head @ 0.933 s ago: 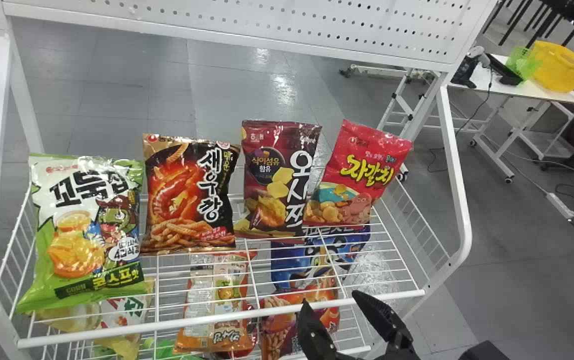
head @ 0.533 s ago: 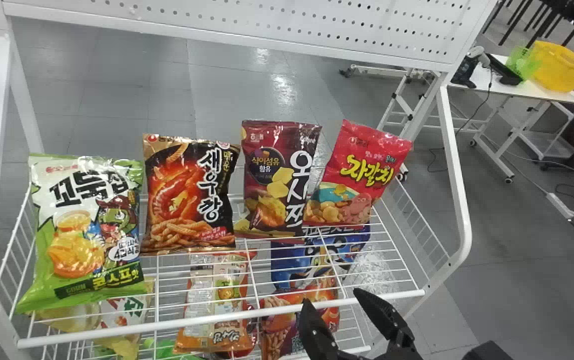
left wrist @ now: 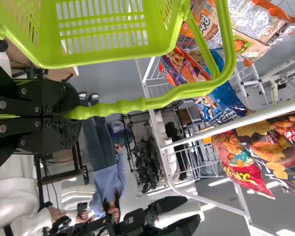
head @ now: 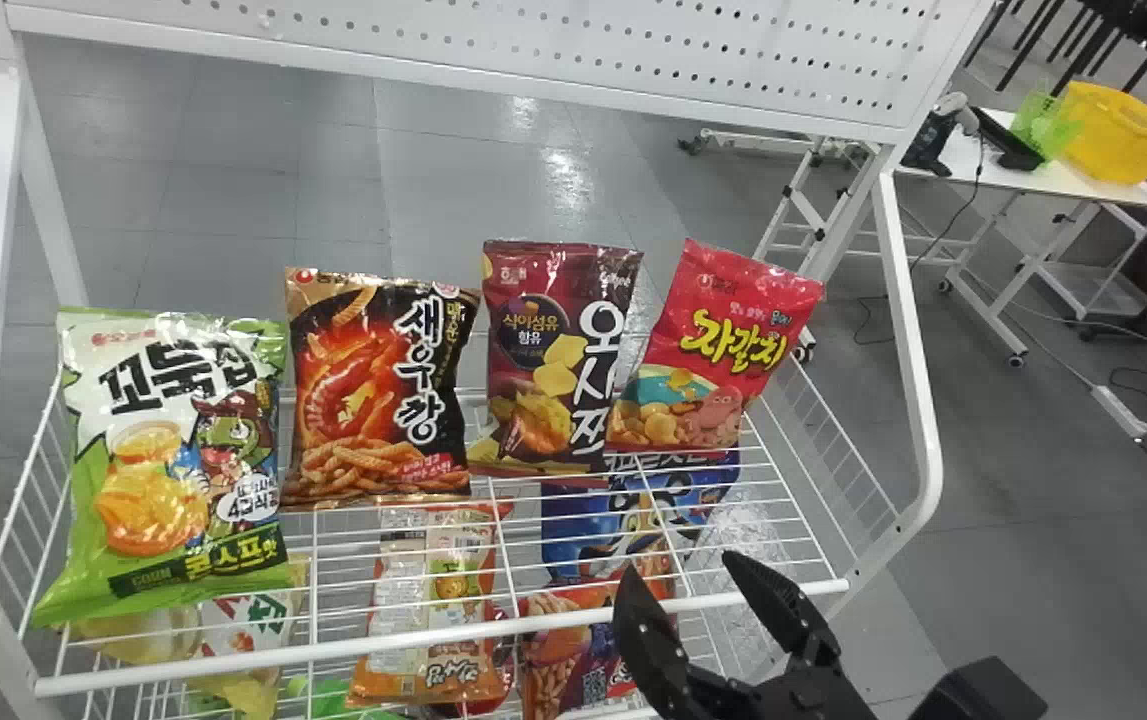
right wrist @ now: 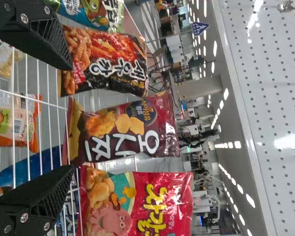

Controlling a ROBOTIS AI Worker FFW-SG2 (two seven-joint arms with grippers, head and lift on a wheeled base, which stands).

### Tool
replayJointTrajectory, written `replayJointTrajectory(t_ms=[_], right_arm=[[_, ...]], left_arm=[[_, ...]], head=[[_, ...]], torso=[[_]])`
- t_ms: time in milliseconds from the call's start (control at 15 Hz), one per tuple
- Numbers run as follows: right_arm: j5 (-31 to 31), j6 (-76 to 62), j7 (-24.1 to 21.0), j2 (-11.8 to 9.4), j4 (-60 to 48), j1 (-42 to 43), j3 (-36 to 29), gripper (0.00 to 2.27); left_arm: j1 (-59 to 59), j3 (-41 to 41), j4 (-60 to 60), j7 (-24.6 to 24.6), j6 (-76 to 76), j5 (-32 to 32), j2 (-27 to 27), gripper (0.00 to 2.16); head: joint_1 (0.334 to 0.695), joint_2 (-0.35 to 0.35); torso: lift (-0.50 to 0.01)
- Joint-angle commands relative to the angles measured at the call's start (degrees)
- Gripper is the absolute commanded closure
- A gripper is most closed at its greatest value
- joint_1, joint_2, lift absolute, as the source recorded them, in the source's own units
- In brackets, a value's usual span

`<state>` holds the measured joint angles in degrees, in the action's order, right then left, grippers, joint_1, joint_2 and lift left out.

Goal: Hold basket handle with left hand then pick Jagalchi snack with right hand and place into basket

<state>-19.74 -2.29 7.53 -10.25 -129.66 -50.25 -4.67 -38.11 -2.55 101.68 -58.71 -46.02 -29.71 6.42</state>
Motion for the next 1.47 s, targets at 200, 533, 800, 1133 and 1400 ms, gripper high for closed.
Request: replayJointTrajectory(t_ms=[200,533,800,1133,1400], right_arm=[[-0.04,6.65,-2.08,-0.03,4.77,10.79,-2.54,0.1],[-0.13,11.92,-2.78,-0.03,9.34,20.46,-5.88,0.09],[-1.01,17.54,-2.7,-0.21,13.29,27.13,-7.64,0.09],[-1.01,19.83,-2.7,-0.65,16.37,30.91,-9.04,0.09],[-0.74,22.82,-2.7,-1.44,19.27,34.69,-9.83,0.09]], left_arm=[[-0.12,0.0,-0.08,0.44,-0.53,0.53,0.0,1.67],[1.2,0.26,-0.26,1.32,-2.29,1.49,0.18,1.67],[1.29,0.62,-0.08,1.67,-3.69,1.93,0.18,1.67],[1.55,1.05,-0.17,2.11,-4.75,2.72,0.26,1.67],[1.46,1.23,-0.35,2.2,-5.1,2.81,0.44,1.67]], head=[[0.695,-0.35],[0.695,-0.35],[0.695,-0.35],[0.695,-0.35],[0.695,-0.35]], torso=[[-0.01],[-0.01],[-0.01],[-0.01],[-0.01]])
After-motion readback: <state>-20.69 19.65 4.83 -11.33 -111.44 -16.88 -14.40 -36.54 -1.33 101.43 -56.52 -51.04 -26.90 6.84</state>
